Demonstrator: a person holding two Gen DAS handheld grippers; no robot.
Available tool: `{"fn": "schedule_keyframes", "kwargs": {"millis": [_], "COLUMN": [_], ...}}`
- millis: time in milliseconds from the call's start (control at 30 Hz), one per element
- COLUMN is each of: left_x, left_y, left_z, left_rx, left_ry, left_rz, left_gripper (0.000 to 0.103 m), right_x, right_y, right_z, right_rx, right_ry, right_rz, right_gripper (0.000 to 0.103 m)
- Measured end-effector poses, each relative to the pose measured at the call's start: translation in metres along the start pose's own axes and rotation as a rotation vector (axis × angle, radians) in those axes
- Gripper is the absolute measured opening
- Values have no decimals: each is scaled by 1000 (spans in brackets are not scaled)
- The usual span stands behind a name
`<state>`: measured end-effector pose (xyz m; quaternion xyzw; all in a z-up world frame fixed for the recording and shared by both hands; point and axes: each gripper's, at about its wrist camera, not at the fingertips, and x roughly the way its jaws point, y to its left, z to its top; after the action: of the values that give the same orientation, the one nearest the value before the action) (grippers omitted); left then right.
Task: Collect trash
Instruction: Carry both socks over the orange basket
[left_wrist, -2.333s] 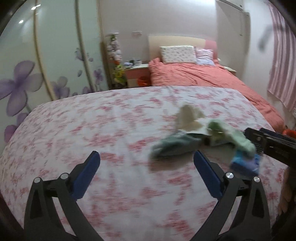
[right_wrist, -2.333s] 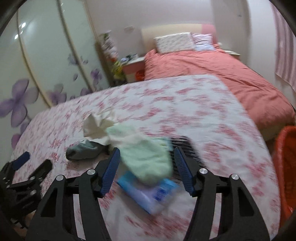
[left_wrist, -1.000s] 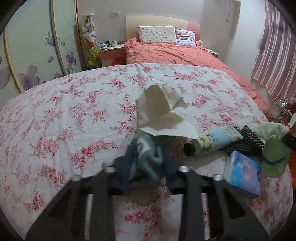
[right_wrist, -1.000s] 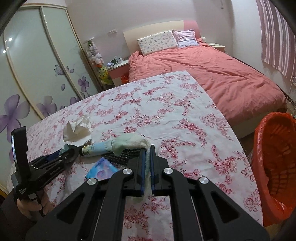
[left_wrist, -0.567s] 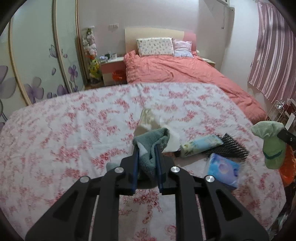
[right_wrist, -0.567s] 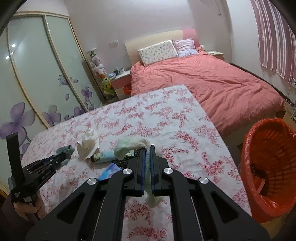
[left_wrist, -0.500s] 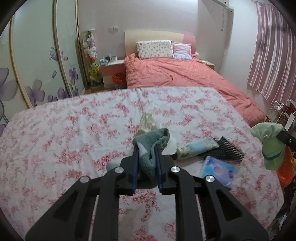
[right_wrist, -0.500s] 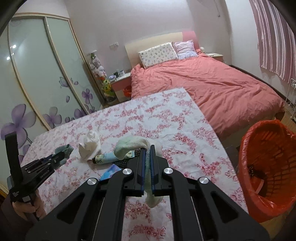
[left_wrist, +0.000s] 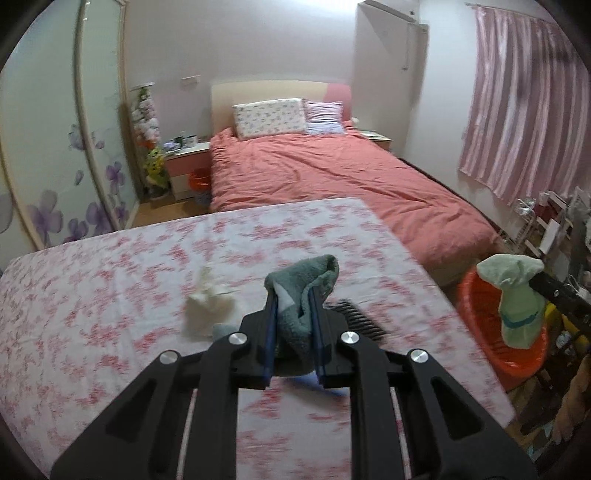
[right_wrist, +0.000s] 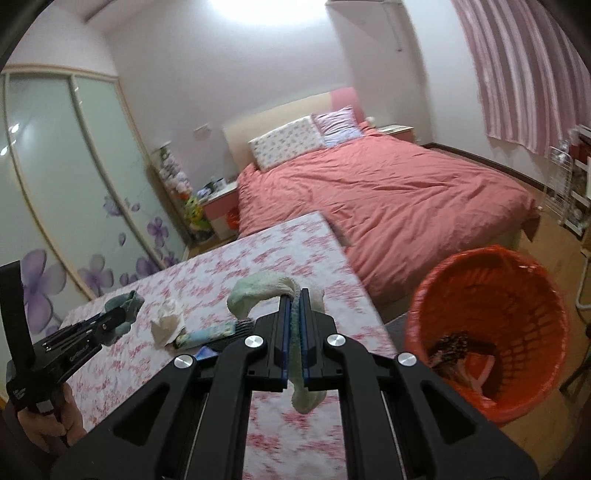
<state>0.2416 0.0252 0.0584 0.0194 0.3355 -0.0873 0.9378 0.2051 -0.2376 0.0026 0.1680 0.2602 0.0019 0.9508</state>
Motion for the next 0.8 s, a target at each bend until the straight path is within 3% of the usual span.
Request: {"fn": "schedule_keyframes", "kwargs": {"millis": [467,800], "left_x": [30,45], "left_y": [-163,-227], "left_z": [18,14], "left_rx": [259,398], "left_ry": [26,12], "left_rz": [-311,-483], "left_gripper": [17,17], "right_x": [-42,-35], "right_y": [-98,-134], "right_z": [5,4], "right_rx": [202,270], "right_ry": [-168,-194], "right_rz": [-213,-306], "right_gripper": [5,5]}}
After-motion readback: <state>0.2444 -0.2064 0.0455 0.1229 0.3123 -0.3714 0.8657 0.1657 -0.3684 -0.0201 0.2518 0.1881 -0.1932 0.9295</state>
